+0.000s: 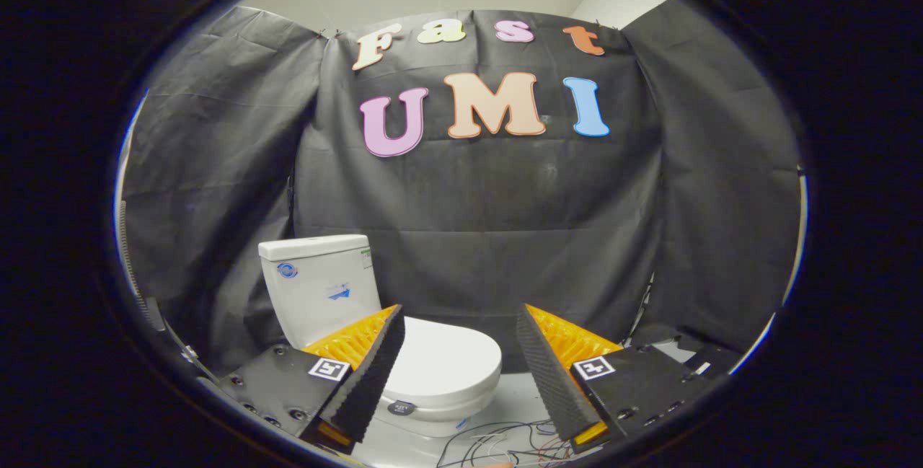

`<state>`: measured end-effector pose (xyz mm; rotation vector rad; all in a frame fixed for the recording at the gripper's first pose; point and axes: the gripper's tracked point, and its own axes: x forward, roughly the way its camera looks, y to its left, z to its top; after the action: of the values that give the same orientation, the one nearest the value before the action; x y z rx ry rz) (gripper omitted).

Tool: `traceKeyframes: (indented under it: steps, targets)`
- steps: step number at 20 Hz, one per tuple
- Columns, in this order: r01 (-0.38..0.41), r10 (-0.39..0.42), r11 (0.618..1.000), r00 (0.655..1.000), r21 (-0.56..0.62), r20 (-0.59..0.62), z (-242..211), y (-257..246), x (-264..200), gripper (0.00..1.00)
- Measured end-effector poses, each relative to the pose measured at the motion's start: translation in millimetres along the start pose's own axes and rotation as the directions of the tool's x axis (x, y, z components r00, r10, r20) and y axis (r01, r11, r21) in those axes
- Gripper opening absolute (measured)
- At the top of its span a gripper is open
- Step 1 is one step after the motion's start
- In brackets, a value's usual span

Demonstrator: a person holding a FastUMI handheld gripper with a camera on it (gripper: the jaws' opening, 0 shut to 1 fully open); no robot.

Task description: Open the toilet lid.

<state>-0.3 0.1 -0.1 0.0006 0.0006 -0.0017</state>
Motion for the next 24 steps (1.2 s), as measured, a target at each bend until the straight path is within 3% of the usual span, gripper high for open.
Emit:
traceKeyframes:
  steps: [6, 14, 17, 24]
  targets:
    - [0.003, -0.003, 1.0, 1.0, -0.003, -0.002, -2.6, 0.2, 8.9, 0.96]
    - [0.006, -0.006, 1.0, 1.0, -0.023, 0.02, 4.5, 4.3, 65.8, 0.96]
    - [-0.002, 0.007, 0.999, 0.992, -0.044, 0.123, 30.9, 18.1, 87.1, 0.96]
    - [0.027, -0.016, 0.997, 0.989, -0.072, 0.15, 55.4, 71.2, 114.2, 0.96]
